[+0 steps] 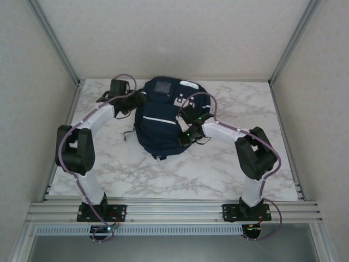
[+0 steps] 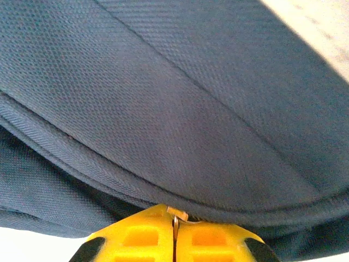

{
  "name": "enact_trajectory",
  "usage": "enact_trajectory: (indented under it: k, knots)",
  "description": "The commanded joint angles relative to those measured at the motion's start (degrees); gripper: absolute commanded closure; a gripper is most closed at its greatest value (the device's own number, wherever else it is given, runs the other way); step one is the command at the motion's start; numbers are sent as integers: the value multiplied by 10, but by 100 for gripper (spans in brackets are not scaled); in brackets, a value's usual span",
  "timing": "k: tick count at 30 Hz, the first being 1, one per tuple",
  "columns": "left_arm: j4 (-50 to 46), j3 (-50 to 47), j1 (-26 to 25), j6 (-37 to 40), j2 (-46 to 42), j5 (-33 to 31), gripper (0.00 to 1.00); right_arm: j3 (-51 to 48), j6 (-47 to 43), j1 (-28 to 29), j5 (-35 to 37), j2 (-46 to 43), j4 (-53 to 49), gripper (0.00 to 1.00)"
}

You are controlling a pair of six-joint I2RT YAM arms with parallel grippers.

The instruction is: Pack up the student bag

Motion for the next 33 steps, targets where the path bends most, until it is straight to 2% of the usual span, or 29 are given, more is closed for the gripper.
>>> enact_trajectory:
  k: [1,5,9,14,18,19,20,21,24,30,33]
  knots:
    - [-25,-6,-8,-30,-36,-20,22,50,26,33,-61,42,32,100]
    - [-1,-90,-24,-67,-115,-28,20,105,27,55,-62,76,40,100]
    - [43,-195,-65,-123,-181,-37,20,124,29,57,-63,82,52,100]
    - [114,-257,-109,-207,-172,-12,21,105,50,56,-103,67,87,100]
    - [146,-253,-127,-228,-125,-17,26,64,77,58,-137,48,127,100]
    - [154,-252,-130,-230,-117,-20,30,55,82,57,-138,42,134,100]
    - [161,-253,-131,-232,-108,-24,41,44,86,57,-139,36,139,100]
    - [167,-254,-131,-233,-101,-28,59,33,86,58,-138,31,139,100]
    - [169,-256,-131,-223,-90,-37,100,15,66,58,-124,18,104,100]
    - [153,-278,-131,-197,-107,-34,100,33,-42,44,-20,7,-76,100]
    - [139,-286,-131,-184,-124,-27,100,35,-63,14,28,5,-113,100]
